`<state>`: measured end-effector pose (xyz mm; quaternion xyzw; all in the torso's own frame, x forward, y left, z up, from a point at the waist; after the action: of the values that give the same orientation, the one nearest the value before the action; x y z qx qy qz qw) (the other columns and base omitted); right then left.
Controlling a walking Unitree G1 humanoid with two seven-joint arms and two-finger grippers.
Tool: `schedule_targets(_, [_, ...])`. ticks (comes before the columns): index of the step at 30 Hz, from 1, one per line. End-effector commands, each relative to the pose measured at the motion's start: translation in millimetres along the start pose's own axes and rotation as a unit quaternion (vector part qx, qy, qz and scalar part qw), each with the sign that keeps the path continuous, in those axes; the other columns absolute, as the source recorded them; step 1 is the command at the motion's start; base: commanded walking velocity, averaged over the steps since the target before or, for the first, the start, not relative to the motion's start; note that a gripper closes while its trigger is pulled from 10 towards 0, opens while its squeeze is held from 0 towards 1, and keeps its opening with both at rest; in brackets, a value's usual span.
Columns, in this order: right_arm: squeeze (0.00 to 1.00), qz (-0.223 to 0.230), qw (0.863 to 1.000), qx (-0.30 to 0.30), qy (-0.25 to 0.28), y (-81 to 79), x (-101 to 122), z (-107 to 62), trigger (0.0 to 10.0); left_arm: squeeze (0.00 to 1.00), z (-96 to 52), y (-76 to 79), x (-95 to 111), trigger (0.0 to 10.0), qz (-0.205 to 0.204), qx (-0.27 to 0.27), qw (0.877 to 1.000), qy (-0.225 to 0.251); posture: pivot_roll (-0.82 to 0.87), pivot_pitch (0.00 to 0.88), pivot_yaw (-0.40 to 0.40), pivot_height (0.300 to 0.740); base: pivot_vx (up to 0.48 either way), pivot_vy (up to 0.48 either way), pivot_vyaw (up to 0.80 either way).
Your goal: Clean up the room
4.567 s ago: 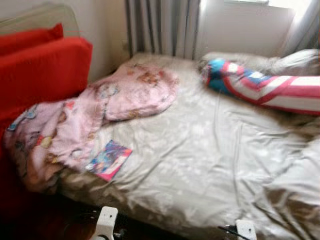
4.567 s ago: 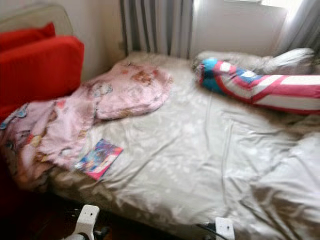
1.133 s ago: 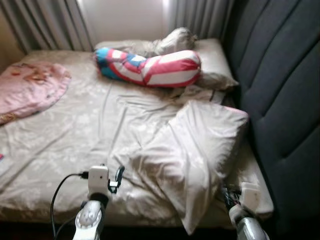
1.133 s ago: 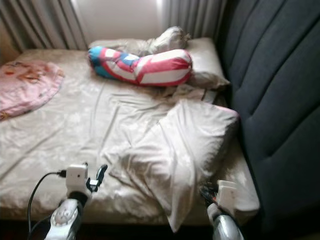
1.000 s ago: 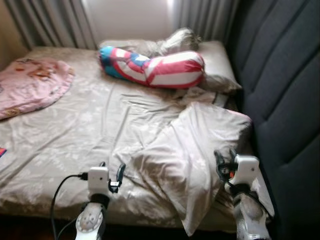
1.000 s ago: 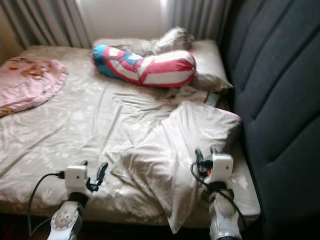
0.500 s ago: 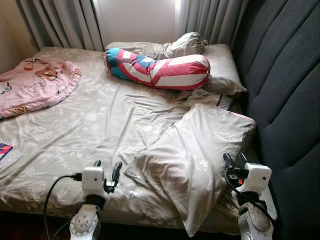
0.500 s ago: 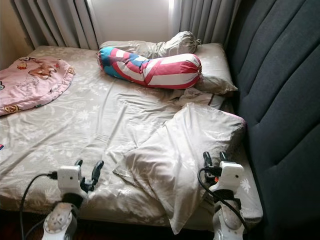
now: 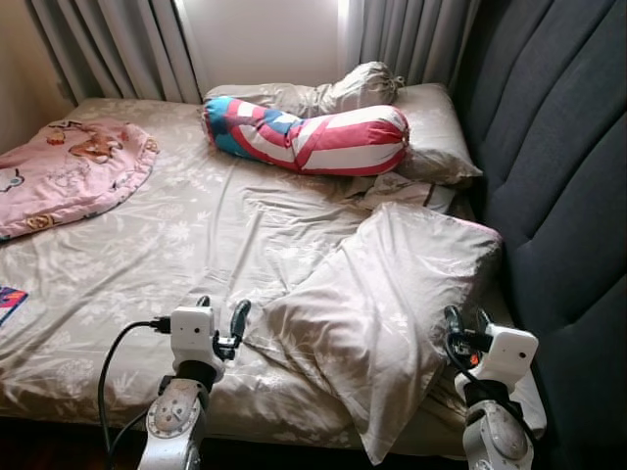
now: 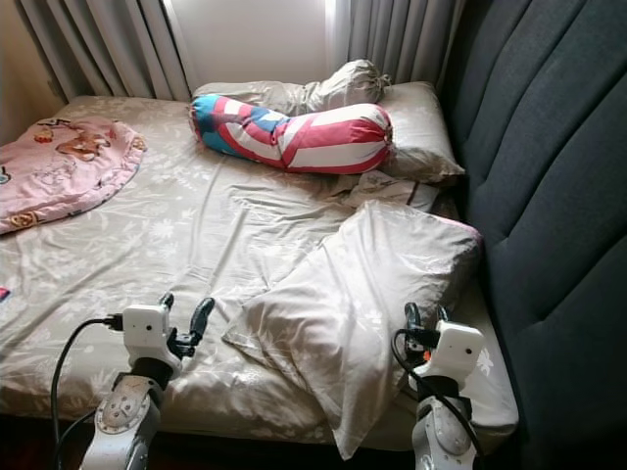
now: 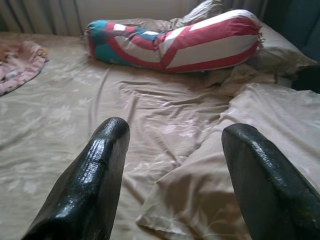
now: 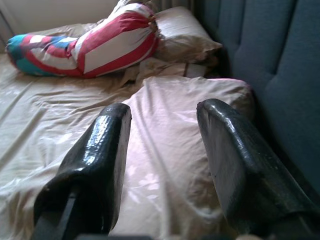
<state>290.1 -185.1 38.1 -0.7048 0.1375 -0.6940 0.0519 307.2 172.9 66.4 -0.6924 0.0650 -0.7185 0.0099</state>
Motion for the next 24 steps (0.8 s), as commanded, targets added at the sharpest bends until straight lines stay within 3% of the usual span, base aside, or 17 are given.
schedule_targets(1, [0.00, -0.002, 1.000, 0.014, -0.001, -7.9, 1.5, -0.3, 10.0, 0.00, -3.0, -1.4, -0.5, 10.0, 0.001, 0.004, 1.000, -0.006, -0.10, 0.000, -0.027, 0.740, 0.000, 0.382, 0.00])
schedule_targets(24, [0.00, 0.002, 1.000, 0.021, -0.016, -14.5, 1.6, -2.0, 10.0, 0.00, -5.1, 9.5, 0.3, 10.0, -0.007, -0.027, 0.999, -0.016, -0.10, 0.000, -0.020, 0.740, 0.000, 0.016, 0.00])
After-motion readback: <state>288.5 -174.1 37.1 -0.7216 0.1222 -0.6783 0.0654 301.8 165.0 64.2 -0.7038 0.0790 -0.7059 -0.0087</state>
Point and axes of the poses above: a point about 5 cm out from each wrist's last joint towards the gripper, its own z axis pointing out of the wrist towards the gripper, its own x axis along the axis of the wrist's last joint, y = z × x, the point moved 4 cm from there along z, pointing out of the wrist towards the gripper, and after that the axes turned 6 degrees about z, right-handed, at the moved point
